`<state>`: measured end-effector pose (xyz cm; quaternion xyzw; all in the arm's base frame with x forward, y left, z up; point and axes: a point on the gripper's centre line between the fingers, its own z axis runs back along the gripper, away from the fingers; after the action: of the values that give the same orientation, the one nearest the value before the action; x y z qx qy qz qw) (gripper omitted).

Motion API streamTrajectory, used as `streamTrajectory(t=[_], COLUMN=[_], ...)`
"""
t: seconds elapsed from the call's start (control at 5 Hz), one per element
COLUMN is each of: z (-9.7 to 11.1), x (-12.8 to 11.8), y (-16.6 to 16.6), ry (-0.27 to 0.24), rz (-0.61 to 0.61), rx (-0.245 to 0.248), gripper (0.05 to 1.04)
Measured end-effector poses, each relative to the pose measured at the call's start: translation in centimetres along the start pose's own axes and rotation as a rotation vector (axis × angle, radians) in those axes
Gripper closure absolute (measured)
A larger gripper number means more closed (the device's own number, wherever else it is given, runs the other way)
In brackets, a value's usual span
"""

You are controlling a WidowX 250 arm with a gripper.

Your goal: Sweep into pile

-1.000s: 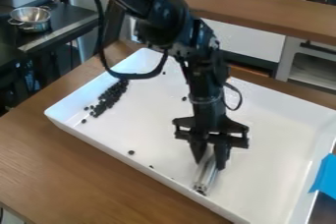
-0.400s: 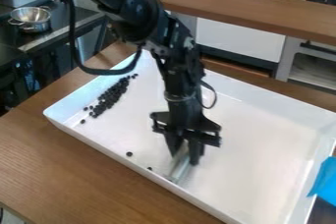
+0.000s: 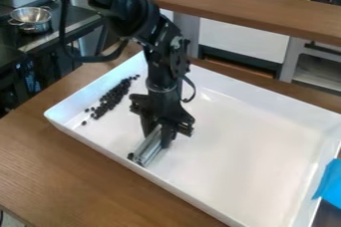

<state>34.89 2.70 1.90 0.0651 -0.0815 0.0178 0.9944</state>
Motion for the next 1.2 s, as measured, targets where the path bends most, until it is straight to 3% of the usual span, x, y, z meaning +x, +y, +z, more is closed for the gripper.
streamTrajectory(t=[0.4, 0.8, 1.0, 1.2], z=[-1.0, -1.4, -1.0, 1.1], x=[1.0, 0.2, -0.6, 0.2], y=[5.9, 11.9, 10.8, 8.3], ry=[-0.051, -0.026, 0.0, 0.0], rz=[-0.016, -0.028, -0.011, 0.074], rx=[0.115, 0.174, 0.054, -0.098], gripper=[0.704, 0.705, 0.705, 0.704])
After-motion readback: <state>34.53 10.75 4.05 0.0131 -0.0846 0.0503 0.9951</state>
